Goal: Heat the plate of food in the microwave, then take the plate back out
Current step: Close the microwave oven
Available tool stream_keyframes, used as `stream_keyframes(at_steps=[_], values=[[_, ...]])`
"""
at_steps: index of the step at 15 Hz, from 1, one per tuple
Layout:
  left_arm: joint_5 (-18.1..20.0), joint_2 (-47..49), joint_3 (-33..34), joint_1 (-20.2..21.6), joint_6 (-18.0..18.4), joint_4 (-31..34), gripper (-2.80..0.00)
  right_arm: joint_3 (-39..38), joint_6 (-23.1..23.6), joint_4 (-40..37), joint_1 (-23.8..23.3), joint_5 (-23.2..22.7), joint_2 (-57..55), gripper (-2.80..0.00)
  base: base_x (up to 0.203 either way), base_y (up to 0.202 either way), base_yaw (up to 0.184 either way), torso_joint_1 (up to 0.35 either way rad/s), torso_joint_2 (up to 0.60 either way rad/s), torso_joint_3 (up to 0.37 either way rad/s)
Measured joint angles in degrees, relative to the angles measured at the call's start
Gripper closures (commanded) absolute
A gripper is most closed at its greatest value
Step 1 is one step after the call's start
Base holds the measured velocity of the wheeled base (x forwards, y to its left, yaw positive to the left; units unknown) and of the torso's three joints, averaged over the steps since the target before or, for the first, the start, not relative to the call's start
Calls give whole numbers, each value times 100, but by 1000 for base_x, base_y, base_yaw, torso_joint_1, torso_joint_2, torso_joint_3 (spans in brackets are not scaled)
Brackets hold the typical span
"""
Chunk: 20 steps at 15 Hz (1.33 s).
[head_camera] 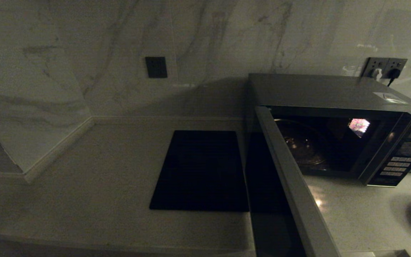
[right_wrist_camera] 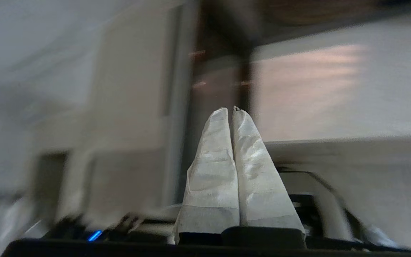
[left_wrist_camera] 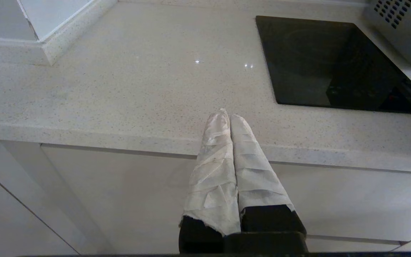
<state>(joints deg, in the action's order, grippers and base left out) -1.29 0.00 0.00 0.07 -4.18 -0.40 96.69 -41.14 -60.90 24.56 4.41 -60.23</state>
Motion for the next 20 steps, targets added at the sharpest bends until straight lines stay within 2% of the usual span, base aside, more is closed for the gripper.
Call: stream_keyframes(at_steps=[3,6,10,20], values=[[-1,0,0,0,0,-3,0,731,-169,-126,565,-641,-436,0,0,0,0,0,0,0],[-1,0,0,0,-2,-1,0,1436,-297,-654,1203,-1177,-1019,0,0,0,0,0,0,0],[2,0,0,0,2,-1,0,1648,-224,-795,1745,-1248,-1813,0,0,0,0,0,0,0],[1,0,0,0,1,-1,0,1703,-276,-1123,2242,-1245,-3156,0,0,0,0,0,0,0]])
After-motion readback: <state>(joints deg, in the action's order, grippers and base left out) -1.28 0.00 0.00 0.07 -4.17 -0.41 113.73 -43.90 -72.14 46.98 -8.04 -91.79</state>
